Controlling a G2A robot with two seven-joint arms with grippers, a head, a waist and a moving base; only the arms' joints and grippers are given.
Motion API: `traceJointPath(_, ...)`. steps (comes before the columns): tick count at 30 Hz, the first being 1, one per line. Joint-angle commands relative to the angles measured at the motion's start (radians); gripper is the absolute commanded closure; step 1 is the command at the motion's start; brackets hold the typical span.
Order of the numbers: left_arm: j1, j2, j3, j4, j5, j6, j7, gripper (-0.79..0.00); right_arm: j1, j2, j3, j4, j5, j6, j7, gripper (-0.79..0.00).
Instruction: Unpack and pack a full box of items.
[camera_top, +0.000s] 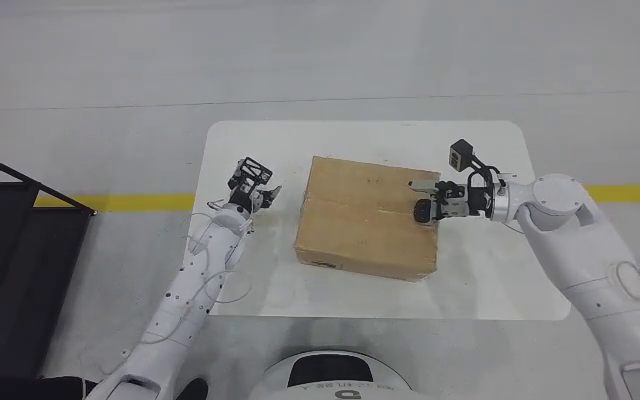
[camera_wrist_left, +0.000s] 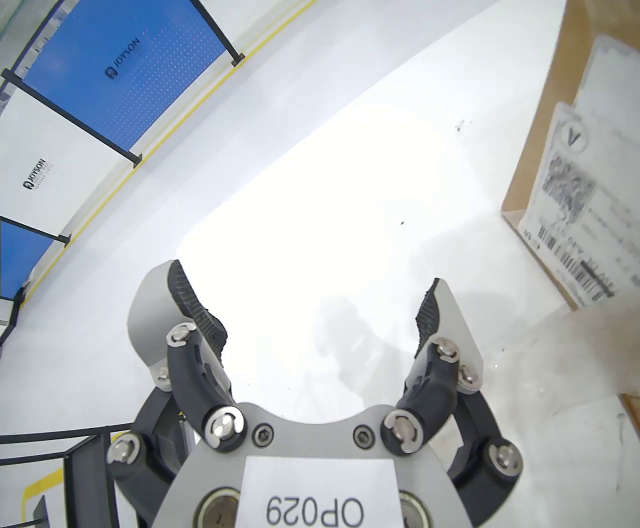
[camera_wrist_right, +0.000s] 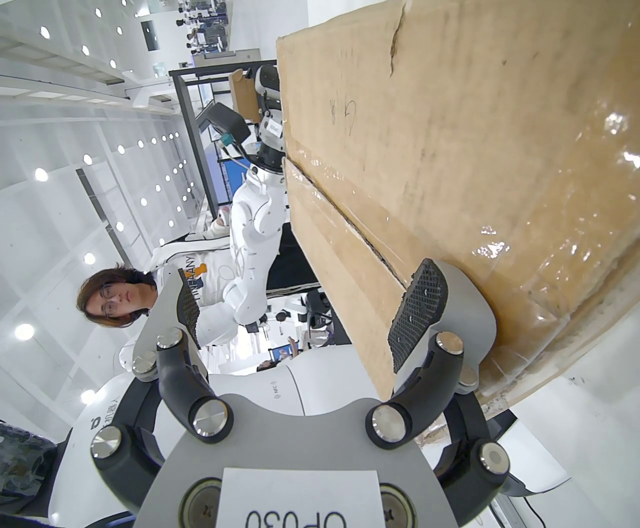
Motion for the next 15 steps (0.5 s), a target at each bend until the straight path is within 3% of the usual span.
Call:
traceJointPath(1,0.028,0.011,-0.014,-0.001,-0.006,-0.1,0.104,-0.785,0.008,-0.003,-0.005,0.003,-0.003,0.003,-0.001,-0.785)
traceJointPath(4,0.076,0.041,-0.029,-0.012,0.055,-0.346,0.346,-0.785,0.017,-0.007,-0.012,0.006,-0.003,0.011,-0.003,-0.785)
traceJointPath(7,0.102,0.064,-0.081,0.014,0.038,-0.486,0.517,-0.785,0.026,-0.011,-0.019,0.002,-0.007,0.022,-0.011,-0.785)
traceJointPath(10,0.109,0.077,-0.103,0.042,0.05,-0.513,0.598,-0.785,0.03,-0.015,-0.028,-0.011,-0.016,0.032,-0.023,-0.785)
traceJointPath(15,0.101,0.075,-0.105,0.08,0.001,-0.453,0.62,-0.785,0.035,-0.022,-0.042,-0.029,-0.031,0.053,-0.044,-0.785)
